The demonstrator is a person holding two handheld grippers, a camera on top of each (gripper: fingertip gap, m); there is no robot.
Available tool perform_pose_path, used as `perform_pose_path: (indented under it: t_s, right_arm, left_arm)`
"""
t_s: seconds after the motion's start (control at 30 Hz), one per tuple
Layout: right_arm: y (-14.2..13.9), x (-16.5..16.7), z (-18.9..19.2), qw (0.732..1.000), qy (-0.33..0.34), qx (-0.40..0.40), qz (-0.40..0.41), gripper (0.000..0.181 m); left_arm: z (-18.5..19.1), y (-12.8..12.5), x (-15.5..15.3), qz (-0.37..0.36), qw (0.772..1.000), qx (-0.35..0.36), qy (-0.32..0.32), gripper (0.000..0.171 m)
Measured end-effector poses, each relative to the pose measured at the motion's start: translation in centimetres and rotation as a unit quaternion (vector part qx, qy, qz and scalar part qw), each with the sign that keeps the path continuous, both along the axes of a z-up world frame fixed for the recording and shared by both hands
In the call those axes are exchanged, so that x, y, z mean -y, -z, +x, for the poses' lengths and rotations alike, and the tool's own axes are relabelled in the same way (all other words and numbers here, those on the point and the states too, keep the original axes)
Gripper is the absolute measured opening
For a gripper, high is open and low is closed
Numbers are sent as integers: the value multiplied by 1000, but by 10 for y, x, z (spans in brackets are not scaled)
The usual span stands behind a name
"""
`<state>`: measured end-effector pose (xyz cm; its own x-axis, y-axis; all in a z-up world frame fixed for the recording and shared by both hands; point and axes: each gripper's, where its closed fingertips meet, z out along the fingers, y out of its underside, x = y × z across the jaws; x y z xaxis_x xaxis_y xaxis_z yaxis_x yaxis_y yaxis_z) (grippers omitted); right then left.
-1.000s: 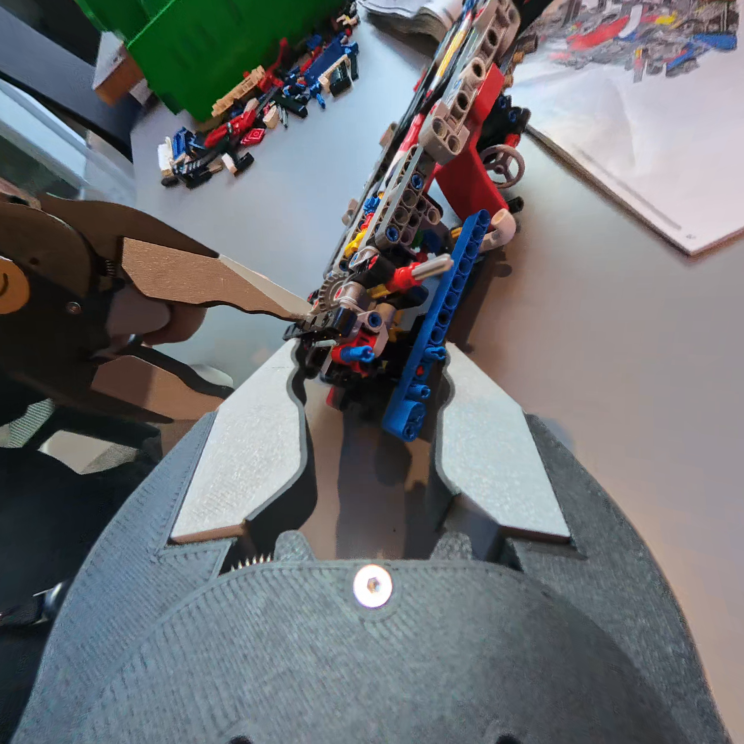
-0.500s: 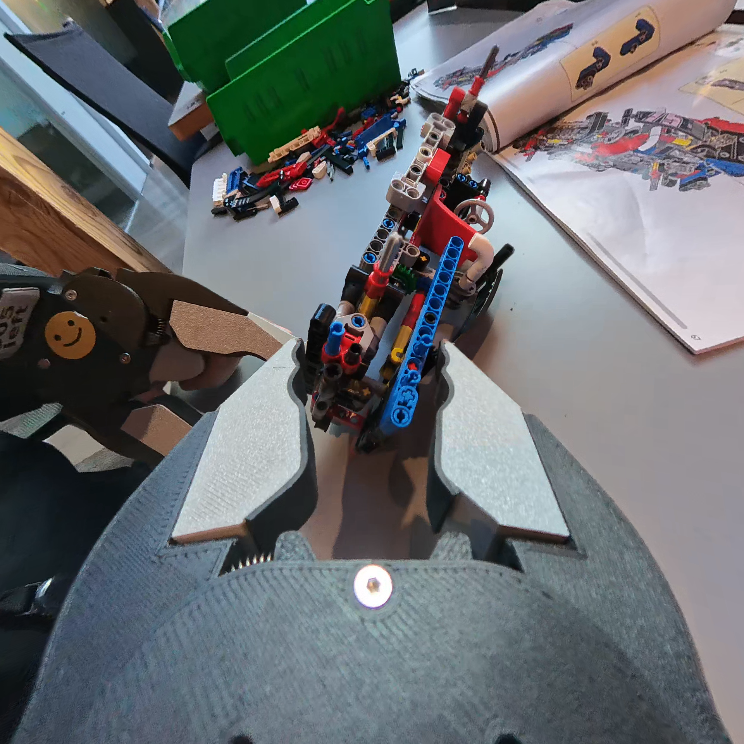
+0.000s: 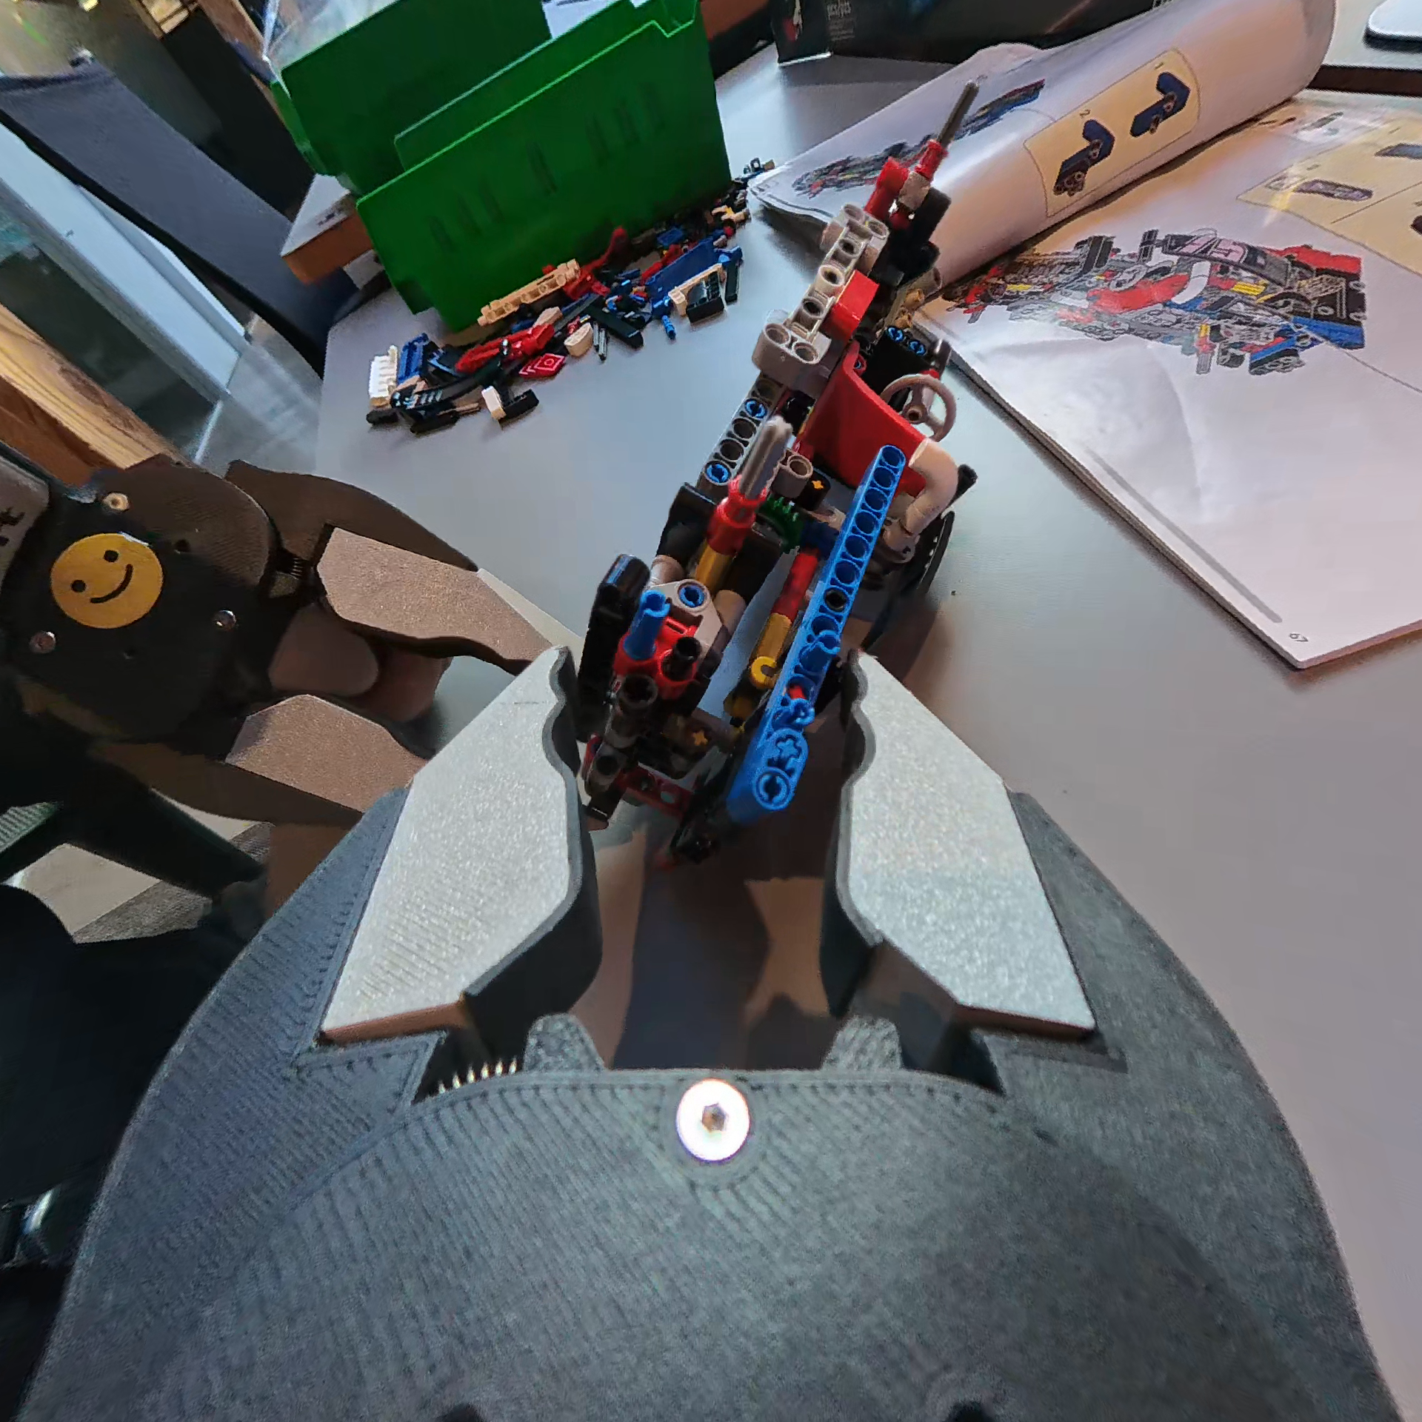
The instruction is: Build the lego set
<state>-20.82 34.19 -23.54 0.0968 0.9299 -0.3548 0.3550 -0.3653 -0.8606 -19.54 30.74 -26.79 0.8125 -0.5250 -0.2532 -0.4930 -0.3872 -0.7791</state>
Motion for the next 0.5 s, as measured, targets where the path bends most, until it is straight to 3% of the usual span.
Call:
perform_pose_path:
  t_s: [0.23,0.5]
  right_arm:
    - [8,-8,3,999,33,7,-42,81]
    - [9,3,-2,995,5,-3,-99,62]
  left_arm:
    - [-4,0,-2,-12,1000,19,-13,31]
    - [-1,2,-1,-52,995,79,-8,24]
